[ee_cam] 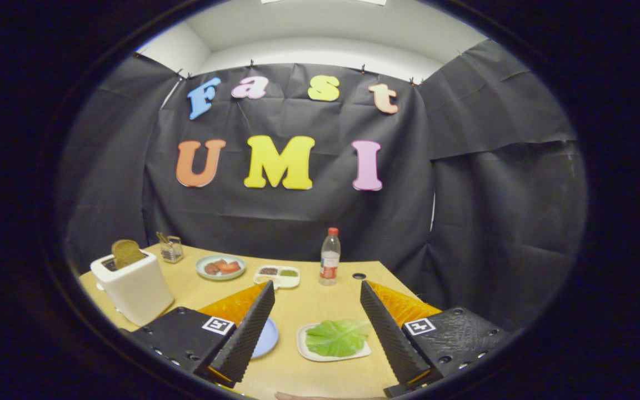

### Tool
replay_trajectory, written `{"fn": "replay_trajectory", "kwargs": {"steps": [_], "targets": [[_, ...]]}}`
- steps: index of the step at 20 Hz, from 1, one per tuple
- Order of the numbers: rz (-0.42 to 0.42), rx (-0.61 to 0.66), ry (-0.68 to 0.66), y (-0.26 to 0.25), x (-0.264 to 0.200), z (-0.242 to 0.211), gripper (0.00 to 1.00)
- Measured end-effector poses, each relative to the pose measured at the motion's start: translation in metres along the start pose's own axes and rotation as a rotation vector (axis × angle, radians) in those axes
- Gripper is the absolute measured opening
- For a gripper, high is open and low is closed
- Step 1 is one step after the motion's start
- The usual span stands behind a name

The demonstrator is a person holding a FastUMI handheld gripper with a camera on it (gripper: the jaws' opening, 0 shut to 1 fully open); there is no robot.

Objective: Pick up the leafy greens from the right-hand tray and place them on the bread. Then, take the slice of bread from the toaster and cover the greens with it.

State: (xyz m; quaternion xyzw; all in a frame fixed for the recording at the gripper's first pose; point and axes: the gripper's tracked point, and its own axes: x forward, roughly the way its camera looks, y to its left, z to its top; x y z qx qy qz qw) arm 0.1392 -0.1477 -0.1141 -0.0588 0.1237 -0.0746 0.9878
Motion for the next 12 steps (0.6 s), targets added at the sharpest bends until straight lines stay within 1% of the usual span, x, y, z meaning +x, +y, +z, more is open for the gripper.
{"fn": "replay_trajectory", "kwargs": {"steps": [3, 7, 10, 12], "targets": [[-0.034, 0.037, 0.119, -0.032, 0.044, -0.033, 0.95], [-0.077, 0.050, 0.253, -0.066, 0.096, -0.079, 0.95], [-0.093, 0.055, 0.365, -0.079, 0.124, -0.117, 0.95], [-0.083, 0.054, 0.438, -0.080, 0.137, -0.139, 0.96]]}}
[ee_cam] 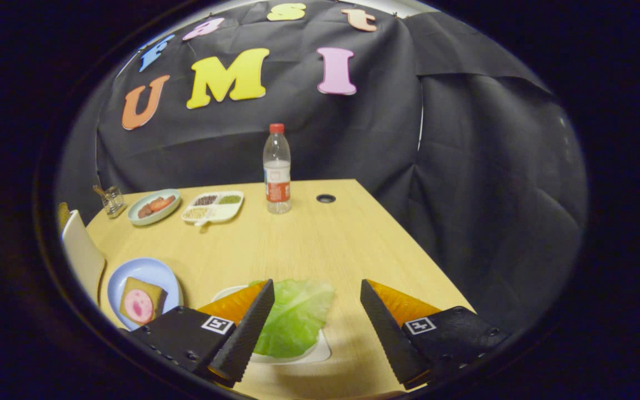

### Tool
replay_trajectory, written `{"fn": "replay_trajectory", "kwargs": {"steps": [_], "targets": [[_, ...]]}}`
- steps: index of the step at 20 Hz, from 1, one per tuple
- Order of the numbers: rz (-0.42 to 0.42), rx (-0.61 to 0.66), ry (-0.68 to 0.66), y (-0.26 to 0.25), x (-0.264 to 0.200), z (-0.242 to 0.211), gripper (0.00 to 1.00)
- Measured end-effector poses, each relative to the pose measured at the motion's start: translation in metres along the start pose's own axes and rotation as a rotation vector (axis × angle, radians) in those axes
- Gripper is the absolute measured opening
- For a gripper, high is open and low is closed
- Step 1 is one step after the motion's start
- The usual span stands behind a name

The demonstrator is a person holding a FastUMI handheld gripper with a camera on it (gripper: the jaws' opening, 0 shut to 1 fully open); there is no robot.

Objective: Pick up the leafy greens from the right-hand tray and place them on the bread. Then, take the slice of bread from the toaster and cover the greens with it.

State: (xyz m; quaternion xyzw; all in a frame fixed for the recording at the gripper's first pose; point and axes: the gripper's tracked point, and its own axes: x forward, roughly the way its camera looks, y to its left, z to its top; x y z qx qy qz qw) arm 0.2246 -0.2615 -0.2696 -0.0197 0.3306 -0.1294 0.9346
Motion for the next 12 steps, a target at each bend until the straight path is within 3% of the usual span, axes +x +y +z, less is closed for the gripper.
{"fn": "replay_trajectory", "kwargs": {"steps": [8, 11, 12], "targets": [[0.033, -0.026, 0.185, 0.012, 0.042, -0.041, 0.96], [0.042, -0.061, 0.165, 0.018, 0.040, -0.039, 0.81], [0.027, -0.074, 0.161, 0.017, 0.039, -0.039, 0.71]]}}
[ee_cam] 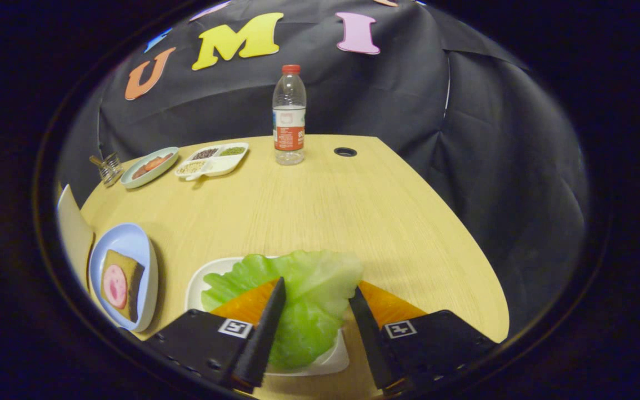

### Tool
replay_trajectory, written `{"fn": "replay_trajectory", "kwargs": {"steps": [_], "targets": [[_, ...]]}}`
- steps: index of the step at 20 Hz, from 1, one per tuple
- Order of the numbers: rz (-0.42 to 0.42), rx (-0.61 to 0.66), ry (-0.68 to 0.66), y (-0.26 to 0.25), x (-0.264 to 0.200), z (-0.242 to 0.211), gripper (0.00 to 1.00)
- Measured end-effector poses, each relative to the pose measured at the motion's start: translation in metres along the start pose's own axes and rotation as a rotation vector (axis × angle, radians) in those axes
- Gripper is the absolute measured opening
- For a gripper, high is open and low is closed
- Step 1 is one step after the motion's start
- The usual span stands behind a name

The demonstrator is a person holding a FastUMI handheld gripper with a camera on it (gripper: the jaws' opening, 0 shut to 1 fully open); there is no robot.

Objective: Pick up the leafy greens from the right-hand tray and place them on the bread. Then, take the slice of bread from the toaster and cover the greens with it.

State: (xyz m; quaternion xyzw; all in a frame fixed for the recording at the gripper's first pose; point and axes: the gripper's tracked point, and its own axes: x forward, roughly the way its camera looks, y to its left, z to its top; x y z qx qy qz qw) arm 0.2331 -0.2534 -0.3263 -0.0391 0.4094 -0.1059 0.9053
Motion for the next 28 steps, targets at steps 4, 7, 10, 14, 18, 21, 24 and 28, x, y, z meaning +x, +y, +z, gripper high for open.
{"fn": "replay_trajectory", "kwargs": {"steps": [4, 7, 10, 14, 18, 21, 24, 28], "targets": [[-0.052, -0.004, -0.023, -0.010, -0.006, 0.000, 0.29], [-0.084, -0.003, -0.075, -0.021, -0.021, 0.004, 0.12], [-0.126, 0.017, -0.148, -0.031, -0.046, 0.014, 0.00], [-0.101, 0.025, -0.203, -0.022, -0.081, 0.020, 0.00], [-0.086, 0.024, -0.253, -0.009, -0.116, 0.023, 0.00], [-0.068, 0.036, -0.290, 0.002, -0.140, 0.024, 0.00], [-0.062, 0.034, -0.316, 0.014, -0.162, 0.023, 0.00], [-0.046, 0.042, -0.333, 0.040, -0.190, 0.018, 0.00]]}}
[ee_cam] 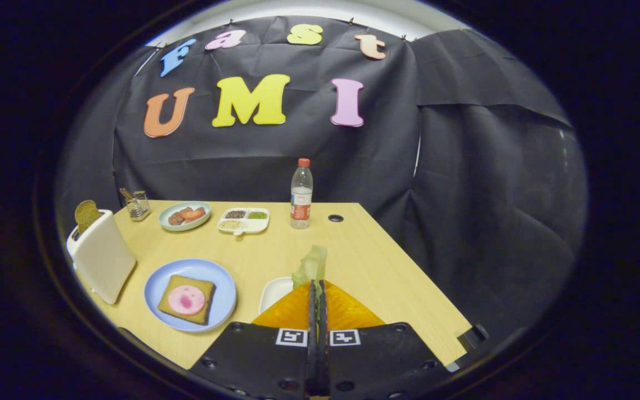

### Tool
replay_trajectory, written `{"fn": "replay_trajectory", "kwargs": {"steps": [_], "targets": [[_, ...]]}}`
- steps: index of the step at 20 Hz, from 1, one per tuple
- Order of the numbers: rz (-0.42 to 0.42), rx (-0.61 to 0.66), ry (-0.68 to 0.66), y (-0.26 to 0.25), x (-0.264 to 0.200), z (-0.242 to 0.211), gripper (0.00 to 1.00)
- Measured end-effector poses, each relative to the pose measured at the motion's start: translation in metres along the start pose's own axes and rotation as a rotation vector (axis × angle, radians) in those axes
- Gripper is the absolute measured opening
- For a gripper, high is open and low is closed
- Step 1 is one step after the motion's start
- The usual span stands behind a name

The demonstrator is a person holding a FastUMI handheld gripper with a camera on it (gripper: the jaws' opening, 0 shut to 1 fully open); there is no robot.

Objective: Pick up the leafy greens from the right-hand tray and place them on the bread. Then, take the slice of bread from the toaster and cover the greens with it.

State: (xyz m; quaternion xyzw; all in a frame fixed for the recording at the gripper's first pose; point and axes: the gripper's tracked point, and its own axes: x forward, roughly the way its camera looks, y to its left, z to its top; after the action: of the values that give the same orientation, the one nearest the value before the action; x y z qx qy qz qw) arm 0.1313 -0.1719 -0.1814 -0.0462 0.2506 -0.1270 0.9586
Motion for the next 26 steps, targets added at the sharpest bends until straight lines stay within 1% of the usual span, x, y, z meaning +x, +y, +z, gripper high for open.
{"fn": "replay_trajectory", "kwargs": {"steps": [4, 8, 15, 18, 19, 21, 23, 24, 26], "targets": [[0.034, -0.007, -0.026, 0.043, -0.026, 0.000, 0.00], [0.084, -0.054, -0.038, 0.104, -0.039, -0.007, 0.00], [0.219, -0.093, -0.061, 0.223, -0.050, -0.009, 0.00], [0.269, -0.080, -0.074, 0.257, -0.039, -0.005, 0.00], [0.274, -0.073, -0.075, 0.264, -0.033, -0.006, 0.00], [0.277, -0.052, -0.058, 0.272, -0.017, -0.011, 0.00], [0.282, -0.034, -0.009, 0.278, 0.003, -0.024, 0.00], [0.303, -0.035, 0.006, 0.284, 0.009, -0.029, 0.00], [0.289, -0.052, 0.008, 0.278, 0.018, -0.030, 0.00]]}}
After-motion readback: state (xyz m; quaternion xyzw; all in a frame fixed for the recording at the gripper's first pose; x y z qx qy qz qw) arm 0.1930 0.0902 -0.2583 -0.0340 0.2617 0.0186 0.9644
